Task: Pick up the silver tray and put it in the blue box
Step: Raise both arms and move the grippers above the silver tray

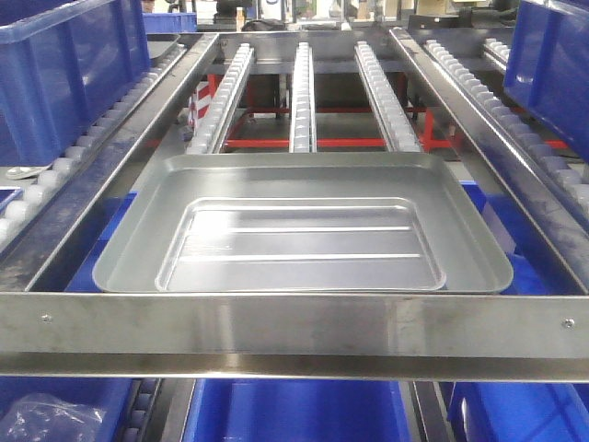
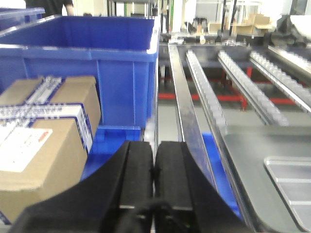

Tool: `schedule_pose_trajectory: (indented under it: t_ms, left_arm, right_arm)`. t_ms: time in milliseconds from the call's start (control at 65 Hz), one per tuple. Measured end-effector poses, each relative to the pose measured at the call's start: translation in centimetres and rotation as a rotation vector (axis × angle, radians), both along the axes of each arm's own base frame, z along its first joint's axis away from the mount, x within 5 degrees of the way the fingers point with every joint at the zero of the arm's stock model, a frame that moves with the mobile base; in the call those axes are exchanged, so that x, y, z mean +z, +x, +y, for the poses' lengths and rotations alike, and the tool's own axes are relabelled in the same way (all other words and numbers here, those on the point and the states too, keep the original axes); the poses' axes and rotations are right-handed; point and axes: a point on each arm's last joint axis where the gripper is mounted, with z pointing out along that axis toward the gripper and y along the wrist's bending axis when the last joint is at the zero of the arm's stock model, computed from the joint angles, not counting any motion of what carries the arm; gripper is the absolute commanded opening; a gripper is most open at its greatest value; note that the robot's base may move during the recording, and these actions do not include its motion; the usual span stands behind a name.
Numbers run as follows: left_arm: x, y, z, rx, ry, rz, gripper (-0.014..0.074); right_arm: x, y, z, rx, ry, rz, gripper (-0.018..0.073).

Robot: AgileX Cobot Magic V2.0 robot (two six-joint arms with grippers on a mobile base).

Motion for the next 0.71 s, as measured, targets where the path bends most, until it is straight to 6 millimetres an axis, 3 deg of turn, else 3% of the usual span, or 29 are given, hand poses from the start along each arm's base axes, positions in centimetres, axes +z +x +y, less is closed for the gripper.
schedule_pose_trajectory:
  t_ms: [169,338,507,707]
  left_arm:
    - [4.5,0.0,0.0,-0.001,0.005,0.057,-0.0007]
    - [7.6,2.5,-0.2,-0.002,0.031,0.352,-0.0008]
    - [7.1,6.6,-0.7,-0.010,0.045,0.727,-0.0007]
    - [3.8,10.5,-1.8,-0.037,-0.072,1.007,-0.0007]
  right_arm:
    - [4.1,0.0,0.1,0.012,0.009,0.147,0.0052]
    - [6.0,3.2,0.3,0.022,0.015,0.453,0.0052]
    - [5.4,7.5,0.5,0.027,0.013,0.776,0.0052]
    - [2.6,10.6,0.8,0.033,0.049,1.002,0.0052]
